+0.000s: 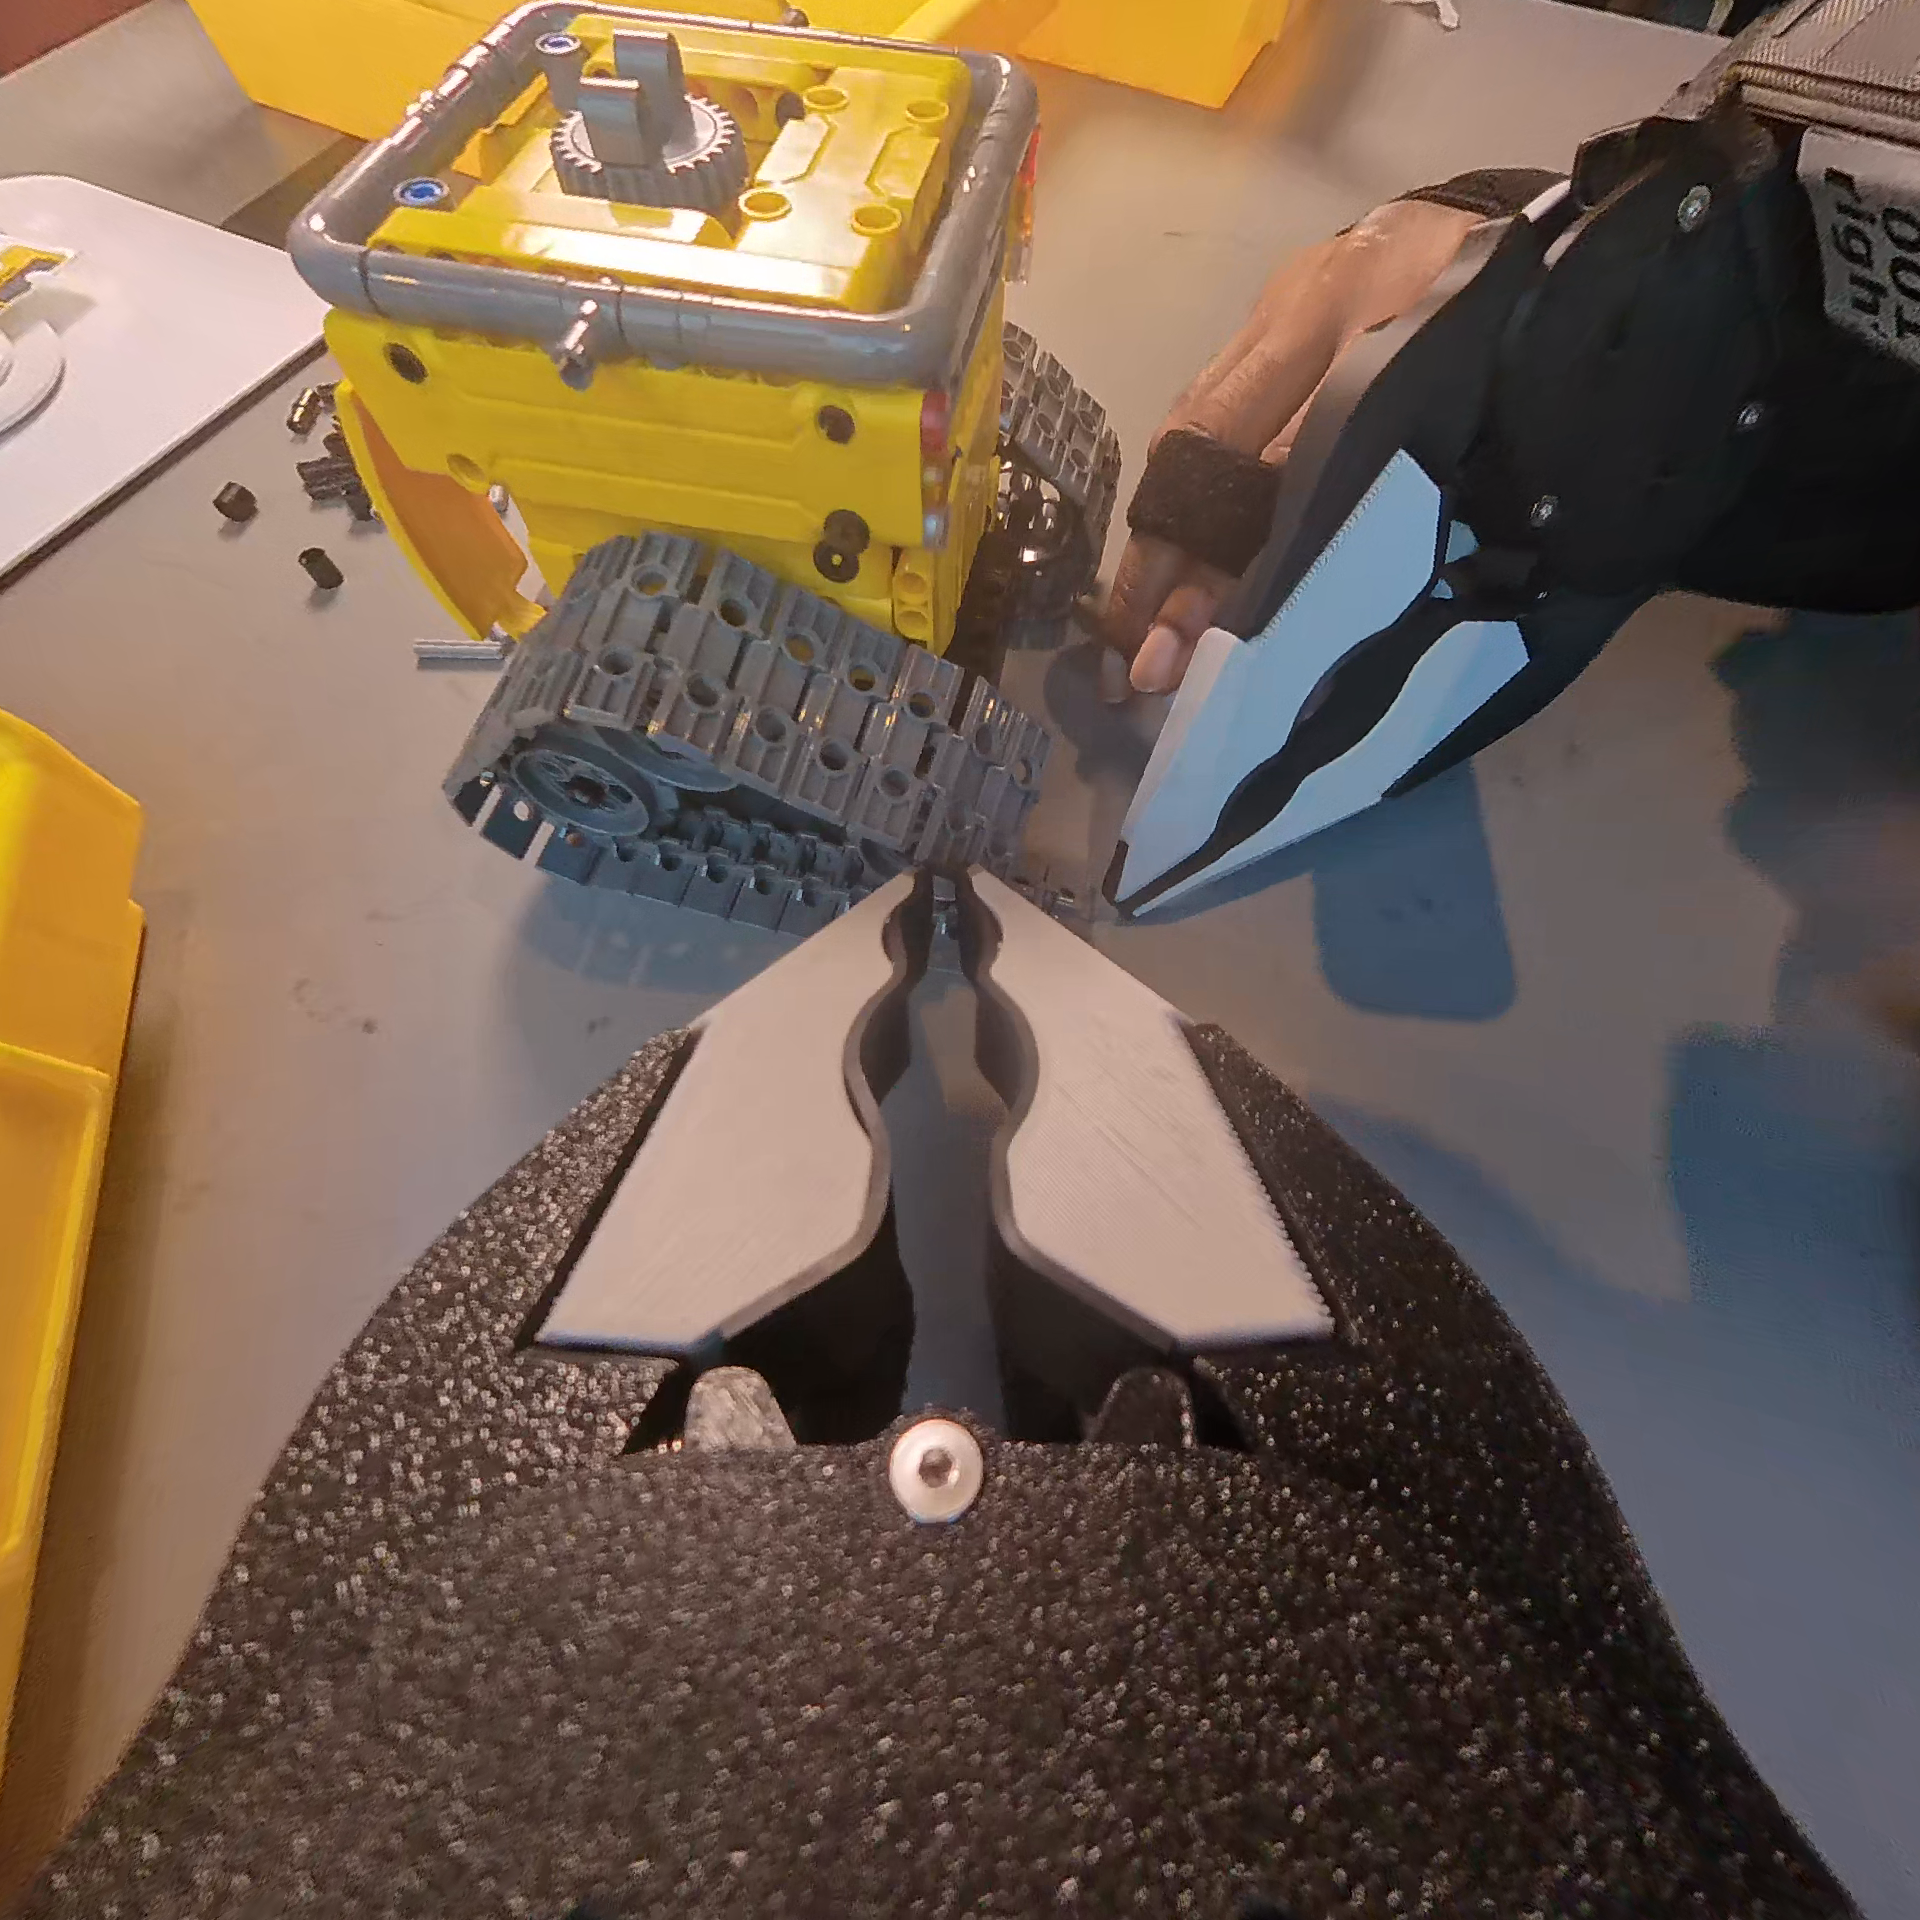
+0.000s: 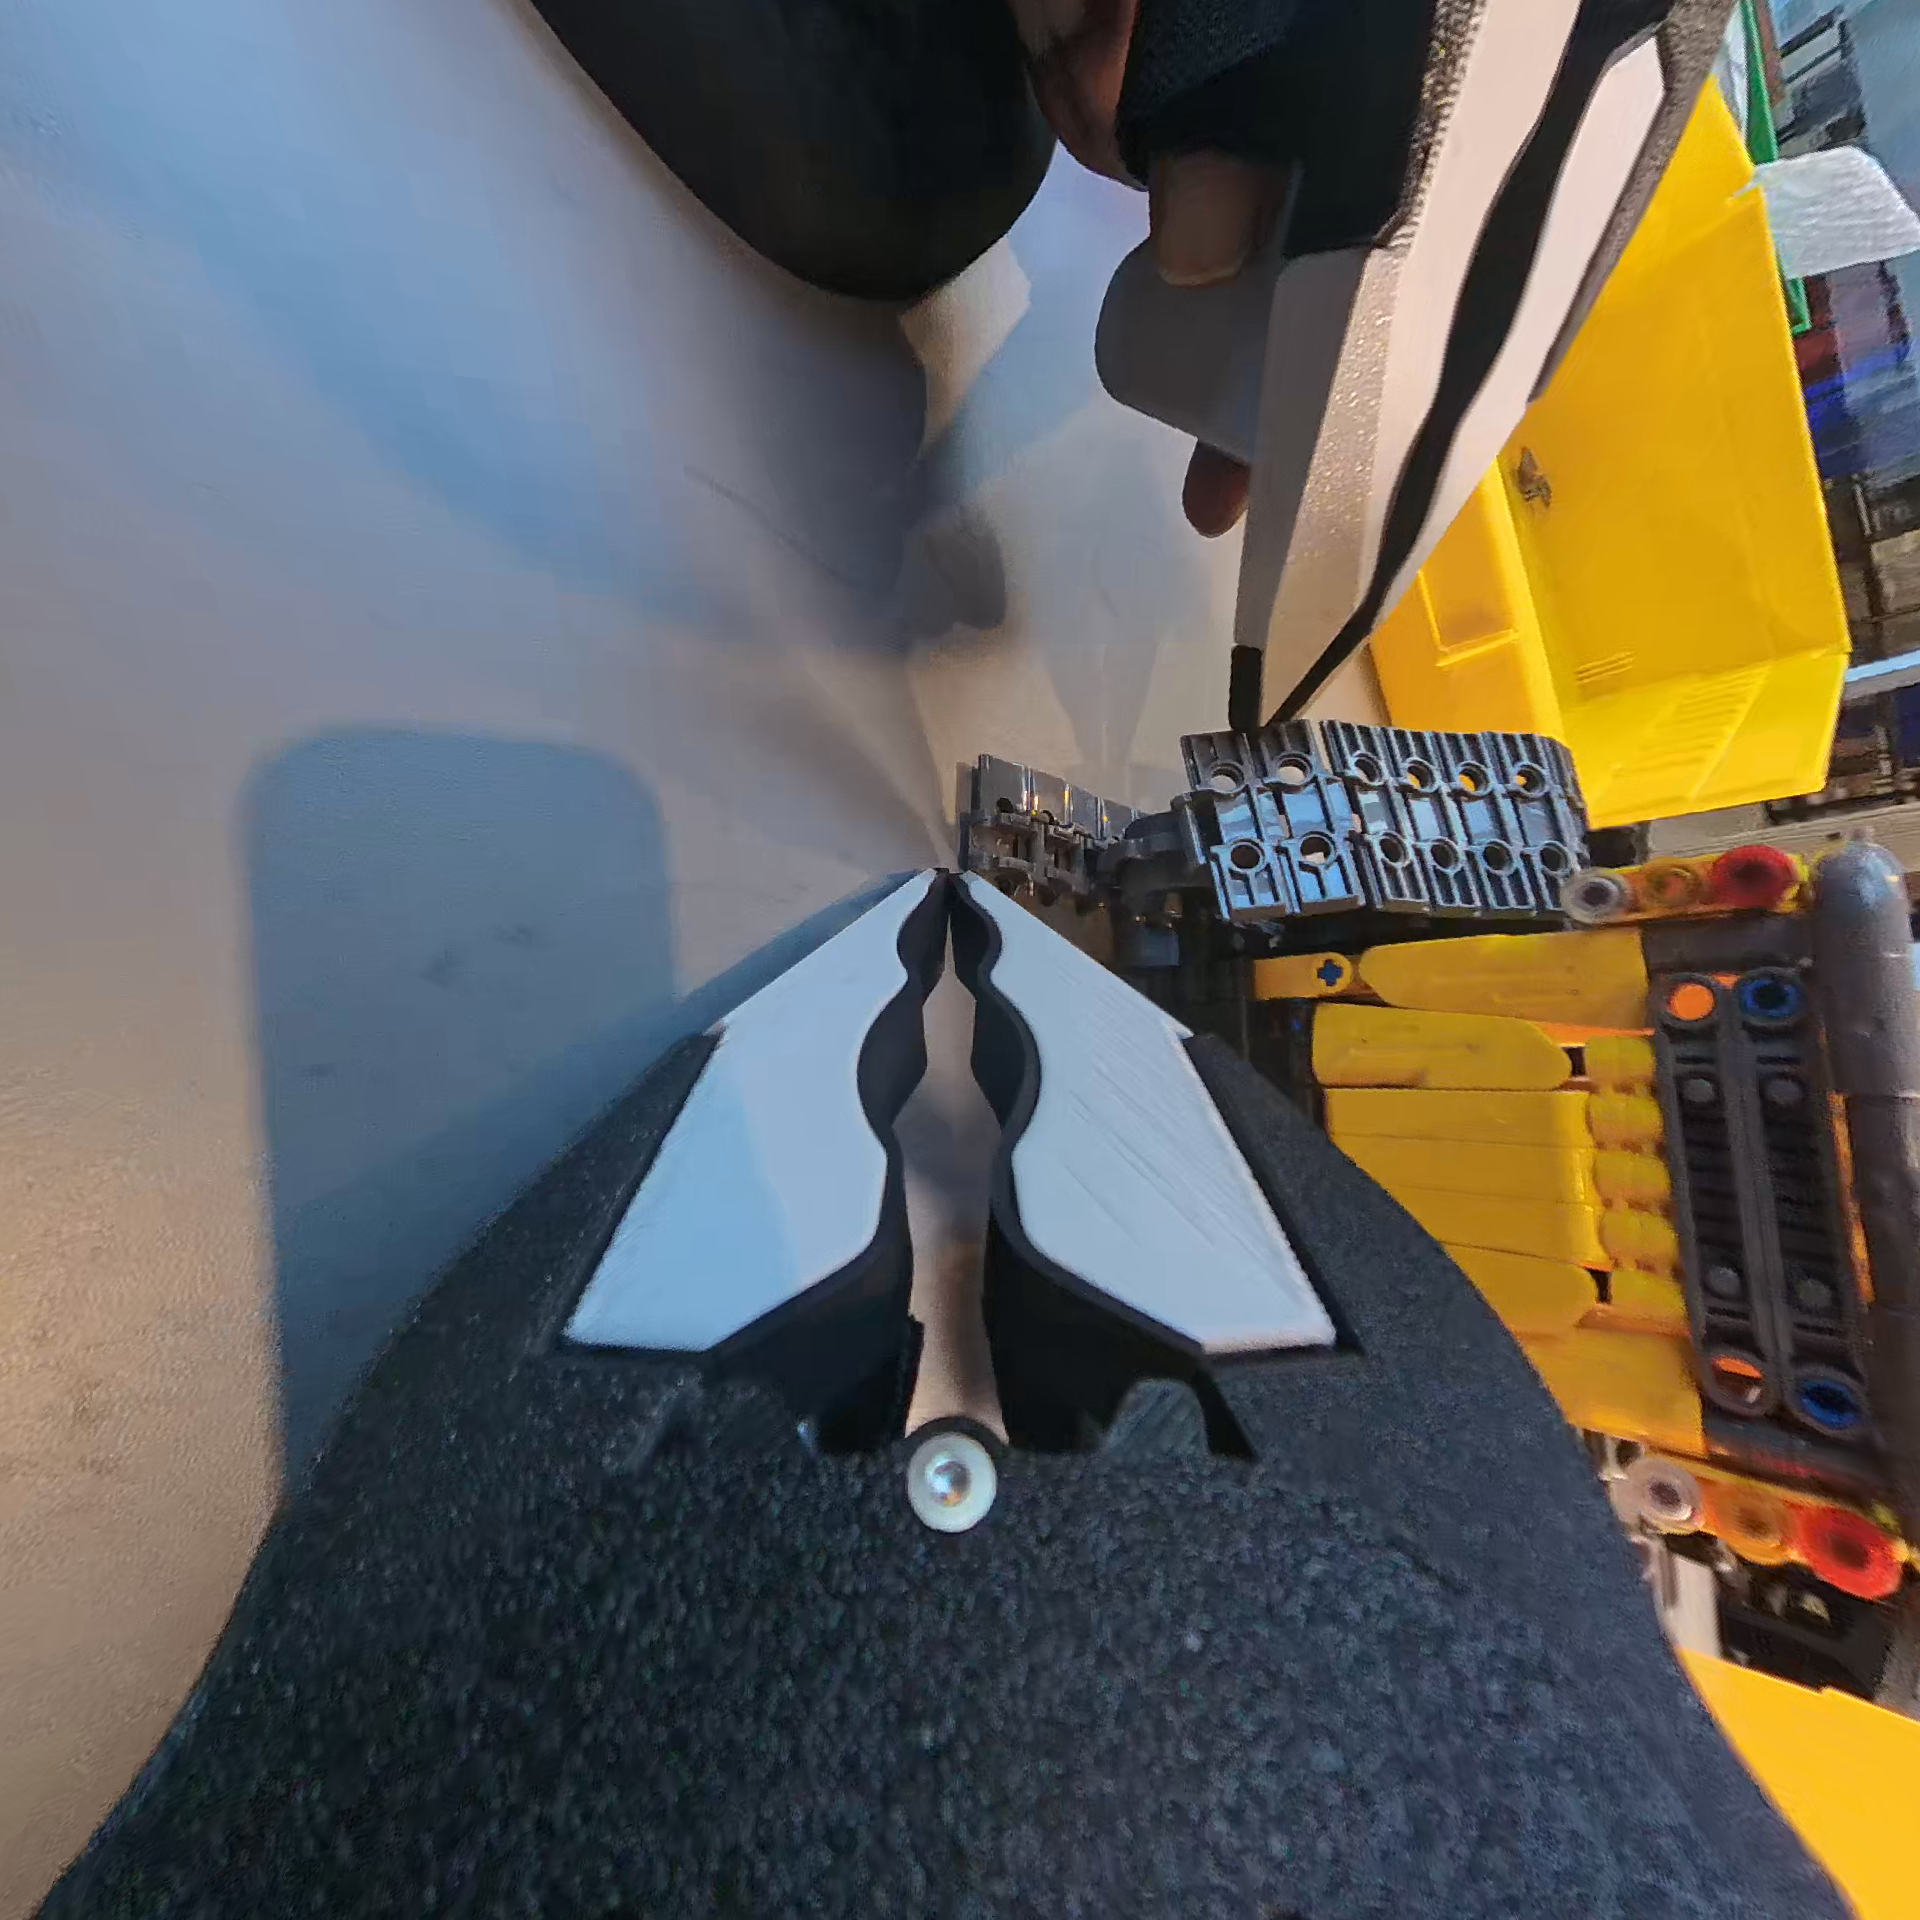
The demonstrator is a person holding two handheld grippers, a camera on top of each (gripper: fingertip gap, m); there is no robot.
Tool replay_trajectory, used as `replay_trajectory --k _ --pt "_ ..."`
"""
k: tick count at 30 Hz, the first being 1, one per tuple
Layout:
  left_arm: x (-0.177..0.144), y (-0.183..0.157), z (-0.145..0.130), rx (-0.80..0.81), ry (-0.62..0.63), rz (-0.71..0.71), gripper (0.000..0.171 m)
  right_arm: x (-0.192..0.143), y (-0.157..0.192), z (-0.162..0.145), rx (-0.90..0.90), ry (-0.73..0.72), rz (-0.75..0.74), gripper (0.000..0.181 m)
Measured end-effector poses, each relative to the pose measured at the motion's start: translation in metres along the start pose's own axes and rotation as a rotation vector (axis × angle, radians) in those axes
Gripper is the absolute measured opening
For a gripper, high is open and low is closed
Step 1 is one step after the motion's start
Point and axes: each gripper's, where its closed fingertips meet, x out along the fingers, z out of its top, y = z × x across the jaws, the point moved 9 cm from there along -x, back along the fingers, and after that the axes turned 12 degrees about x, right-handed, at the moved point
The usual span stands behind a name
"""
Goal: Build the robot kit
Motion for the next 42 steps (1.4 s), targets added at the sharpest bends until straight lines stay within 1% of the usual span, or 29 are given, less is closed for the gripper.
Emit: replay_trajectory --k 3,7,11,13,15,17,20,23,26,28,29,32,34,36,37,42 --pt "0.000 0.000 0.000 -0.004 -0.003 -0.003 0.003 -0.002 -0.002 -0.001 0.029 -0.020 0.002 0.001" --pt "0.000 0.000 0.000 -0.009 -0.006 -0.009 0.003 -0.002 -0.006 -0.001 0.077 -0.025 -0.003 0.012" --pt "-0.002 0.001 0.001 -0.035 -0.028 -0.041 0.000 -0.002 -0.008 -0.001 0.094 -0.019 -0.015 0.013" --pt "-0.005 0.003 0.001 -0.071 -0.057 -0.059 0.000 -0.005 -0.012 0.001 0.128 -0.051 -0.026 0.013" --pt "-0.007 0.006 0.001 -0.099 -0.071 -0.060 0.000 -0.011 -0.019 0.003 0.148 -0.075 -0.071 0.012" --pt "-0.009 0.006 0.001 -0.098 -0.075 -0.060 0.000 -0.018 -0.025 0.004 0.132 -0.090 -0.122 0.013" --pt "-0.009 0.001 0.002 -0.016 -0.047 -0.057 0.012 -0.024 -0.027 0.008 0.093 -0.123 -0.187 0.013" --pt "-0.003 -0.001 -0.002 -0.015 0.004 -0.064 0.016 -0.026 -0.027 0.012 0.065 -0.137 -0.219 0.014" --pt "0.000 0.000 -0.003 -0.062 0.009 -0.114 0.022 -0.023 -0.029 0.011 0.067 -0.112 -0.236 0.016" --pt "0.002 0.004 -0.003 -0.131 0.001 -0.166 0.026 -0.018 -0.030 0.009 0.099 -0.089 -0.213 0.019" --pt "0.003 0.007 -0.003 -0.174 -0.011 -0.191 0.027 -0.017 -0.030 0.009 0.132 -0.100 -0.197 0.019" --pt "0.005 0.018 -0.003 -0.304 -0.049 -0.221 0.023 -0.016 -0.033 0.012 0.249 -0.102 -0.148 0.022" --pt "0.008 0.021 -0.002 -0.357 -0.069 -0.231 0.014 -0.016 -0.033 0.011 0.215 -0.078 -0.173 0.019" --pt "0.007 0.018 0.001 -0.331 -0.076 -0.228 0.008 -0.016 -0.032 0.009 0.167 -0.057 -0.198 0.014" --pt "0.007 0.016 0.003 -0.297 -0.060 -0.213 0.007 -0.017 -0.031 0.009 0.177 -0.059 -0.189 0.013" --pt "0.005 -0.002 0.007 -0.135 0.012 -0.183 0.003 -0.024 -0.027 0.012 0.319 -0.068 -0.082 0.011"
